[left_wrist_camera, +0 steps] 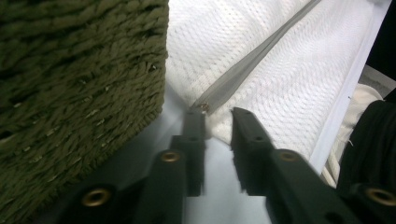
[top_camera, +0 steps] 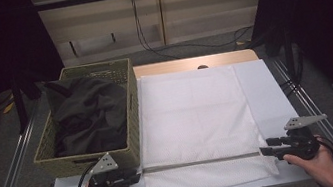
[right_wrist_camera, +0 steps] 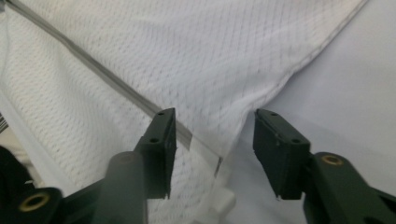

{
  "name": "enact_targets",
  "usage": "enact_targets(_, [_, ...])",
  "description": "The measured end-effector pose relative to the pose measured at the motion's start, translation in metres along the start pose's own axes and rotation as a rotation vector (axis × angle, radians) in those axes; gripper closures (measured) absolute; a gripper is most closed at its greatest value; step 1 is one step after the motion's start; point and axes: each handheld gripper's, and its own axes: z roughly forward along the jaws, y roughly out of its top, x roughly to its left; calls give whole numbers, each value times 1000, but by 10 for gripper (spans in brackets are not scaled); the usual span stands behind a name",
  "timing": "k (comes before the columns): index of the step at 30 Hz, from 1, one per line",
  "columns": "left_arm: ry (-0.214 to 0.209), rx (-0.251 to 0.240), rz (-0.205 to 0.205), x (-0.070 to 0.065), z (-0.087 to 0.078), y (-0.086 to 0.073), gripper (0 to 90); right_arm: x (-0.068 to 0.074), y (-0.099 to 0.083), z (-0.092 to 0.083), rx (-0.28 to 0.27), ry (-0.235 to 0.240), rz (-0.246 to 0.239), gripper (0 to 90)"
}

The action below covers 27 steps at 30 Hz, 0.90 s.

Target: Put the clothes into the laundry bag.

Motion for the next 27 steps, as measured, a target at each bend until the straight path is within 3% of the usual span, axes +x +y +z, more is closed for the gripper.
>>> enact_targets(5, [10, -35, 25, -7, -2, 3, 590, 7, 5, -3, -66, 7, -14, 388])
enact_targets(8, [53, -44, 29, -10, 0, 5, 492, 9, 9, -1, -67, 27, -29, 363])
enact_targets(10, [61, -34, 41, -12, 2, 7, 464, 12, 13, 1, -75, 38, -40, 362])
enact_targets(12, [66, -55, 31, -15, 3, 9, 430, 16, 17, 5, -79, 53, -62, 355])
enact_targets(17, [63, -82, 55, -28, 7, 13, 338, 24, 29, 11, -83, 101, -111, 416])
enact_targets(20, [54, -89, 38, -34, 13, 16, 275, 31, 36, 19, -74, 129, -133, 461])
enact_targets(22, [82, -90, 13, -41, 16, 19, 253, 37, 39, 26, -65, 139, -147, 469])
enact_targets(24, [51, -96, 25, -47, 20, 23, 235, 42, 42, 33, -58, 151, -142, 471])
enact_targets(26, [62, -98, 39, -52, 23, 25, 232, 47, 46, 39, -46, 173, -158, 502])
enact_targets(27, [44, -92, 45, -52, 26, 27, 221, 49, 47, 42, -46, 176, -165, 512])
